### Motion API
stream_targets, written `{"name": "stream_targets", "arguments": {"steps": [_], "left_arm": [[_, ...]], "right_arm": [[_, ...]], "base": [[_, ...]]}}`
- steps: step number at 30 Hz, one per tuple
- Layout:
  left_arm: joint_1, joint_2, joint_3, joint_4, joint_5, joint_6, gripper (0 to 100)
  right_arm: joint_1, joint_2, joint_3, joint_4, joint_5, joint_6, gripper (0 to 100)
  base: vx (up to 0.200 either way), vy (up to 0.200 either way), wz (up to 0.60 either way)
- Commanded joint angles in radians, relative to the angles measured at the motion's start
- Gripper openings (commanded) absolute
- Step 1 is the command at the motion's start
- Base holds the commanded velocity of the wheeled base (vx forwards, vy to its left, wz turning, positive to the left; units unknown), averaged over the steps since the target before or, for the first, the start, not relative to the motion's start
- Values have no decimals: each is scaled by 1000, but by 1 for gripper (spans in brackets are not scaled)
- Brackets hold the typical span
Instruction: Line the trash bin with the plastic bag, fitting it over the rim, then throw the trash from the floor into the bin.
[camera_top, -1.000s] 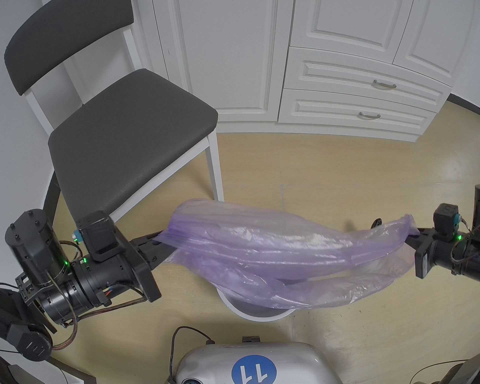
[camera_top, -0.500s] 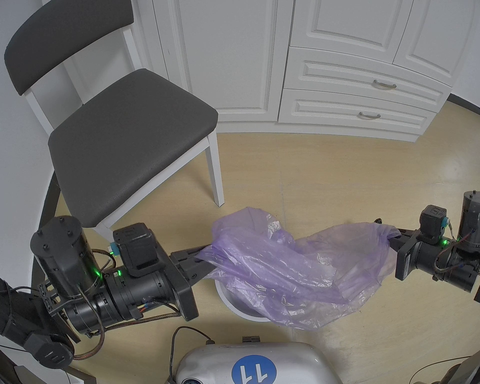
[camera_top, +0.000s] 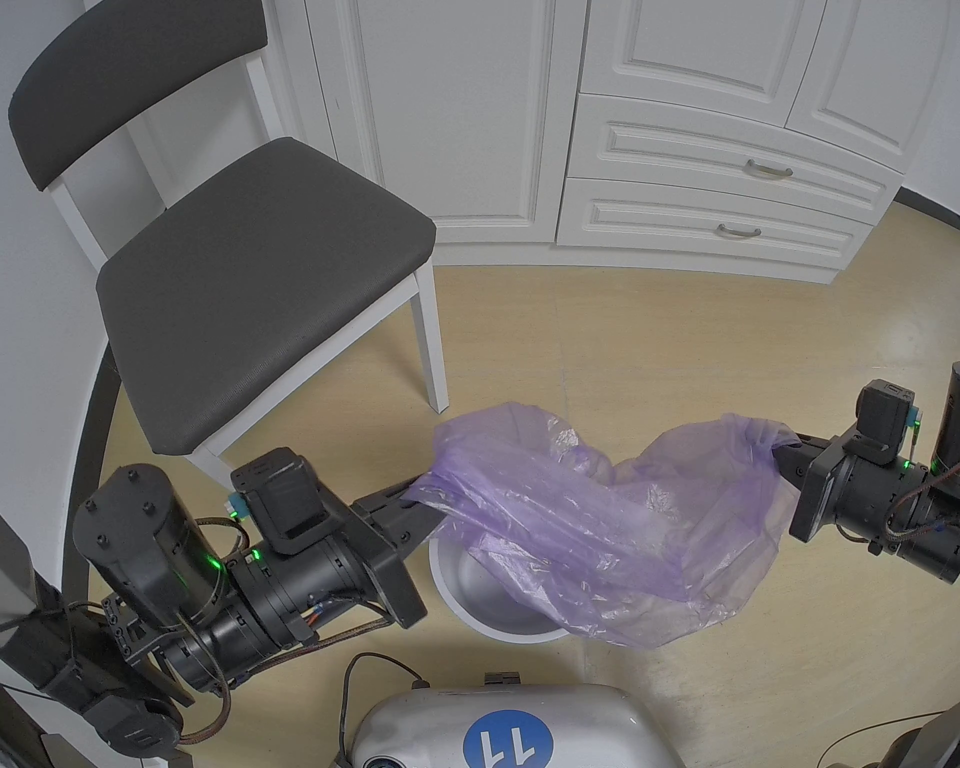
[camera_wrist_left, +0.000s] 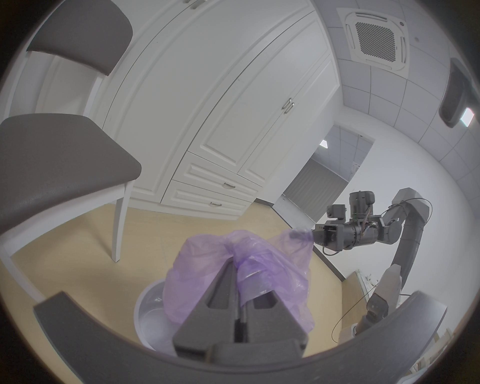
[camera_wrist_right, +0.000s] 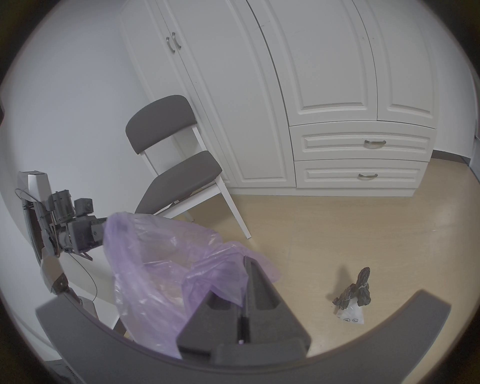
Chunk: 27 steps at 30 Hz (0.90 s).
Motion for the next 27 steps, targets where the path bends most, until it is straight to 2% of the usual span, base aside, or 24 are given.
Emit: {"name": "stream_targets", "arguments": {"steps": [1, 4, 5, 6, 17, 20, 24, 27], "left_arm": [[-14, 34, -7, -1, 33, 4, 0], [-20, 33, -6, -1, 53, 8, 0], [-45, 43, -13, -1, 95, 10, 0], [-48, 53, -12, -1, 101, 10, 0], [-50, 74, -21, -3, 112, 10, 0], [-51, 68, -32, -3, 112, 10, 0], [-102, 68, -36, -3, 122, 10, 0], [-148, 88, -78, -1, 216, 11, 0]], "right_arm": [[9, -36, 12, 3, -2, 2, 0], [9, -33, 6, 3, -2, 2, 0], [9, -32, 0, 0, 0, 2, 0], [9, -28, 3, -12, 2, 2, 0], [9, -19, -16, 0, 0, 8, 0], [35, -16, -19, 2, 0, 30, 0], [87, 5, -22, -2, -2, 50, 0], [140, 30, -22, -3, -11, 76, 0]], "base": [[0, 0, 0], [0, 0, 0], [0, 0, 0], [0, 0, 0], [0, 0, 0], [0, 0, 0], [0, 0, 0], [0, 0, 0]]}}
